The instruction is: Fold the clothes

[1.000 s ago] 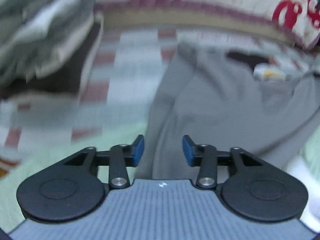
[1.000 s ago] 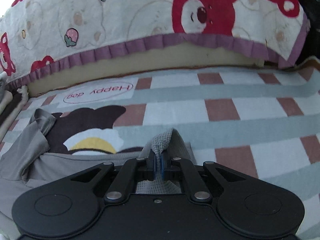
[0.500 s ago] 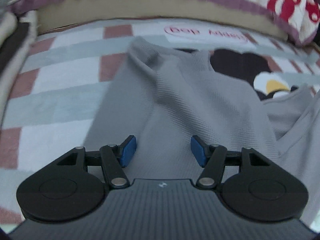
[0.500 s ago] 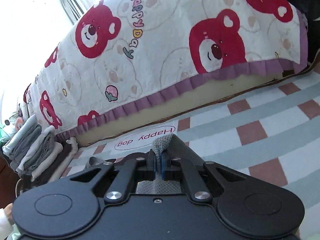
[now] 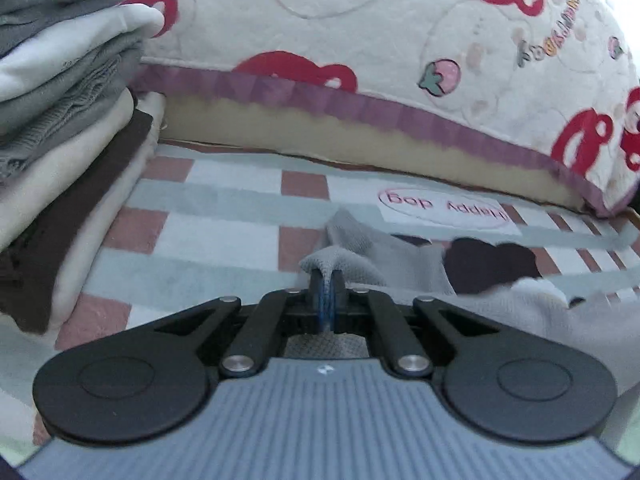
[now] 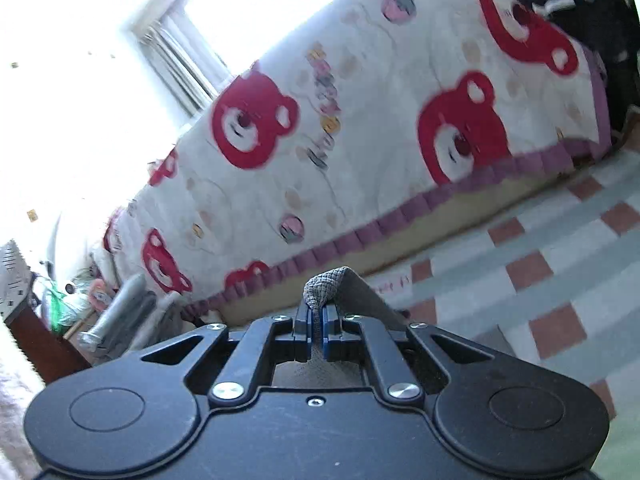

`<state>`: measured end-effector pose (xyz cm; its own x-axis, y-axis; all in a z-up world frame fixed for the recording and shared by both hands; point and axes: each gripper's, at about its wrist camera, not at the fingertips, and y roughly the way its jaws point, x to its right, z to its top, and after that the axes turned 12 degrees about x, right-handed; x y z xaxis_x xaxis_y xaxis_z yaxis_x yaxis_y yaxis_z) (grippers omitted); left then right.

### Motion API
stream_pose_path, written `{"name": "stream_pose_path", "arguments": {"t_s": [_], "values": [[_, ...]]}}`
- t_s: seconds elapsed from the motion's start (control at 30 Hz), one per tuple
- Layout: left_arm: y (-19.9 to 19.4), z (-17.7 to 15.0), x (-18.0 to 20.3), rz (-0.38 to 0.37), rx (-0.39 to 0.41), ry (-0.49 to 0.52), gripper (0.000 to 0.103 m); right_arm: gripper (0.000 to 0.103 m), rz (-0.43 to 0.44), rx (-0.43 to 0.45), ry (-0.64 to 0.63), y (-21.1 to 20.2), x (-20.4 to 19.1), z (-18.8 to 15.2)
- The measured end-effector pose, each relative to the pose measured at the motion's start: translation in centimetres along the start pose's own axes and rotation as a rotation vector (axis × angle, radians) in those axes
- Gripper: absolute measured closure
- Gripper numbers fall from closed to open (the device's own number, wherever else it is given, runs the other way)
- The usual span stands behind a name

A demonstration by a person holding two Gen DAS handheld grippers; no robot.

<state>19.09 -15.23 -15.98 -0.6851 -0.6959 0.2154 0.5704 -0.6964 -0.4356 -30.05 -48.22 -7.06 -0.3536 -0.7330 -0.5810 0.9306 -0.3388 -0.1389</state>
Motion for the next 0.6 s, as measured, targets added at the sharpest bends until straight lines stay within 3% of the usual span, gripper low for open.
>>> {"name": "stream_pose_path", "arguments": {"t_s": [0.1, 0.2, 0.27, 0.37, 0.5, 0.6], "values": [[2.8, -0.6, 0.4, 0.036, -0.034, 0.000, 0.101, 0.097, -0.160, -0.073, 0.023, 4.6, 3.6, -1.4], [4.8, -2.0, 1.1, 0.055, -0.056, 0.030, 0.101, 0.096, -0.349, -0.206, 0.066, 10.3, 9.0, -3.6], [5.4, -2.7, 1.6, 0.056, -0.069, 0.053, 0.101, 0.096, -0.423, -0.261, 0.061, 13.4, 11.7, -4.9], [5.5, -3.0, 1.8, 0.052, -0.081, 0.077, 0.101, 0.096, -0.431, -0.283, 0.005, 16.2, 12.9, -5.9], [5.6, -3.1, 1.6, 0.050, -0.097, 0.085, 0.101, 0.095, -0.417, -0.363, -0.210, 18.1, 11.7, -6.7], [4.9, -2.9, 1.8, 0.031, -0.062, 0.089, 0.101, 0.093, -0.406, -0.386, -0.356, 18.2, 11.1, -7.5]]}}
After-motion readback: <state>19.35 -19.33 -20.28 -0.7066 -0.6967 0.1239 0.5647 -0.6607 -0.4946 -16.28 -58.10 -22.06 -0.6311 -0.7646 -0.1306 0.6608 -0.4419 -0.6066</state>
